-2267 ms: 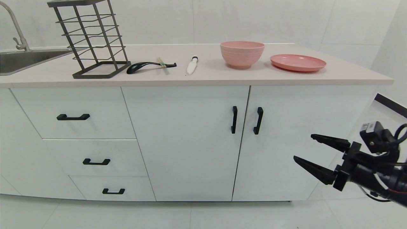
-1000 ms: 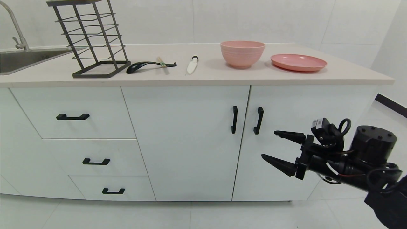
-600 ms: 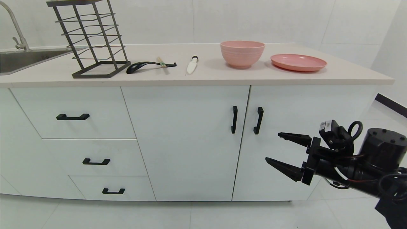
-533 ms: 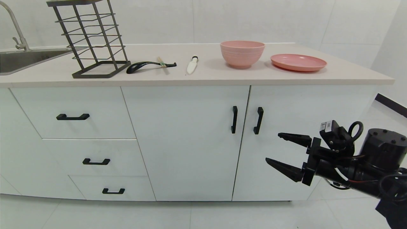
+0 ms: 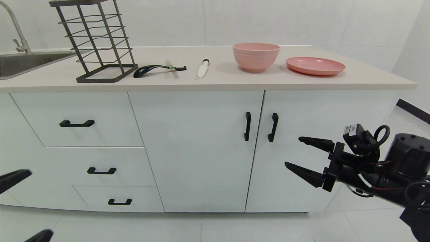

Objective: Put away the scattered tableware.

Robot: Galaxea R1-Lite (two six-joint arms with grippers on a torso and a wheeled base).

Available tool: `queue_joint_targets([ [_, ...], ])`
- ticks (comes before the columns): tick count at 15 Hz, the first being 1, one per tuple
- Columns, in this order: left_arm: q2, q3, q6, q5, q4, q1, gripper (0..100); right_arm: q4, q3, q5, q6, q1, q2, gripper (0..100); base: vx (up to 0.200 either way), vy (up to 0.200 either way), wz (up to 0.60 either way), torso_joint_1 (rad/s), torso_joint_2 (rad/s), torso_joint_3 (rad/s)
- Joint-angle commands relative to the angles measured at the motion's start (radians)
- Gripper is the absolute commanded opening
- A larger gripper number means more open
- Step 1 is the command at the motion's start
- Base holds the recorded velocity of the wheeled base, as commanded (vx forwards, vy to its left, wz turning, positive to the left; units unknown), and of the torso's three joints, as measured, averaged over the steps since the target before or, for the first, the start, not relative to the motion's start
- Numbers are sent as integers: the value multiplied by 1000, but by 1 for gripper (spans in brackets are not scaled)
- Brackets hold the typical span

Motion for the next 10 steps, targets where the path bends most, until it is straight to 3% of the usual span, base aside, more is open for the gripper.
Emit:
queue_joint_targets([
  [1, 390, -25, 94, -9, -158, -157, 100, 0, -4, 1, -1, -5, -6, 100, 0, 0, 0, 0, 0, 0],
  [3, 482, 43, 103, -5, -218, -256, 100, 0, -31, 1, -1, -7, 0, 100, 0, 0, 0, 0, 0, 0],
  [6, 605, 61, 105, -3, -317, -328, 100, 0, -110, 1, -1, -19, 63, 100, 0, 0, 0, 0, 0, 0],
  [8, 727, 113, 143, -3, -462, -348, 100, -2, -166, 4, -1, -33, 138, 100, 0, 0, 0, 0, 0, 0],
  [10, 890, 158, 223, -3, -633, -415, 100, -11, -231, 7, 1, -33, 213, 100, 0, 0, 0, 0, 0, 0],
])
